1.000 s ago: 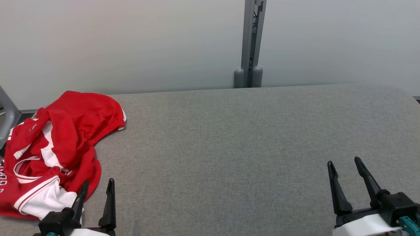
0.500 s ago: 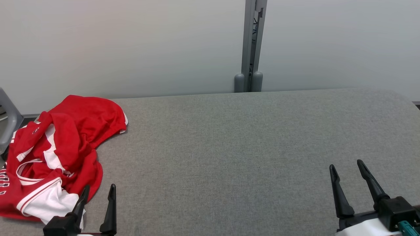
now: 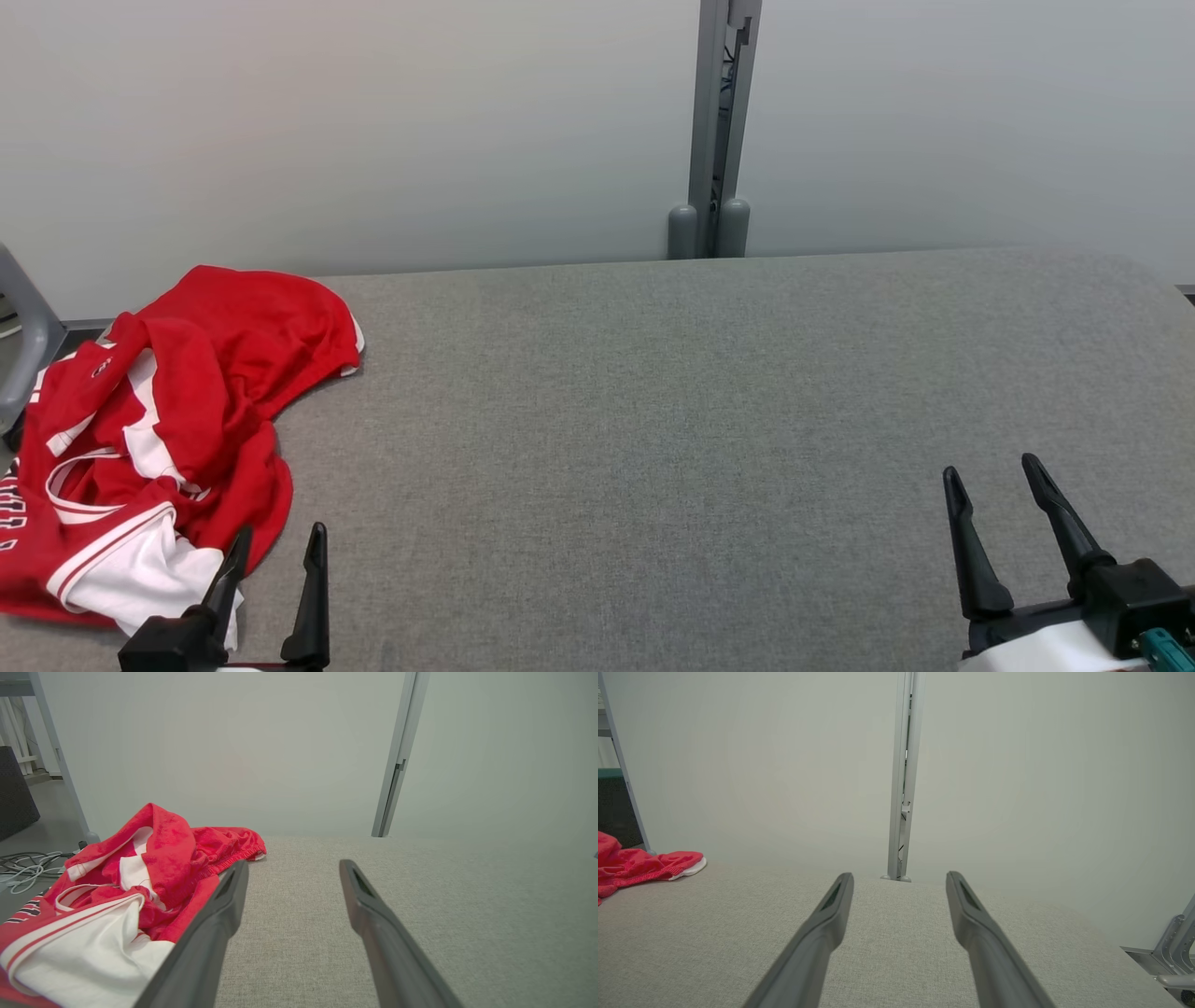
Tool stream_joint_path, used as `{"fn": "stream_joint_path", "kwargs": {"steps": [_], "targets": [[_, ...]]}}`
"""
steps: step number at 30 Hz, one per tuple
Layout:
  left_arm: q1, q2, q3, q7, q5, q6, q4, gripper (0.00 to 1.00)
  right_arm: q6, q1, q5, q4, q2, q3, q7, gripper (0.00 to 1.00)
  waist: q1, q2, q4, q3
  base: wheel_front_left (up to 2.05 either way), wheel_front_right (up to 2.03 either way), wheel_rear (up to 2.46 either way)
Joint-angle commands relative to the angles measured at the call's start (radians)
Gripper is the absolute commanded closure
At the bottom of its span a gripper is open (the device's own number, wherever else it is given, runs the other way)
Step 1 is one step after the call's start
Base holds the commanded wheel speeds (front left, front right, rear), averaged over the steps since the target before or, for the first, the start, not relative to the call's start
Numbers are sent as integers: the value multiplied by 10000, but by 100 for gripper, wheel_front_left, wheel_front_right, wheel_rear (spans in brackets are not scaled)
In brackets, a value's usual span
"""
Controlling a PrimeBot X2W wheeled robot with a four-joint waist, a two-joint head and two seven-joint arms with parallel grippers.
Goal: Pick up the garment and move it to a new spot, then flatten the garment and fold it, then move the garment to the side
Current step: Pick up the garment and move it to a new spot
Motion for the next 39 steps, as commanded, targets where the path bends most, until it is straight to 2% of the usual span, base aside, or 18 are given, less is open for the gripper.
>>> {"fn": "stream_joint_path", "kwargs": {"steps": [1,10,15,22,24,25,27,29,34,39], "targets": [[84,35,38,-23,-34,-9,-44,0,19,66,62,-33,-78,-29,-53,0,0,-1,8,11,0,0,0],[45,10,48,-23,-20,-9,-53,0,19,65,62,-45,-78,-105,-53,0,0,-1,122,52,0,0,0],[-221,12,-7,-21,-3,-7,4,0,19,117,97,-67,-73,-93,-53,0,0,-1,562,68,0,0,0],[-418,56,-178,-21,-3,4,223,0,19,133,415,-48,-72,329,-53,0,0,-1,2126,-14,0,0,0],[-338,148,-128,-21,-49,13,310,0,19,161,508,-31,-65,440,-53,0,0,-1,2982,-32,0,0,0],[-338,148,-128,-21,-49,13,310,0,19,161,508,-31,-65,440,-53,0,0,-1,2982,-32,0,0,0],[-301,297,-2,-21,-136,22,379,0,19,111,564,-3,-67,590,-51,0,0,-1,3659,-36,0,0,0],[-228,351,67,-21,-178,20,355,0,17,45,623,18,-69,731,-51,0,0,-1,3951,-36,0,0,0],[-110,360,125,-21,-241,23,224,0,17,-55,667,57,-72,886,-51,0,0,-1,4198,53,0,0,0],[-270,290,143,-7,-494,21,223,0,16,-143,618,52,-78,1029,-51,0,0,-1,3990,339,0,0,0]]}}
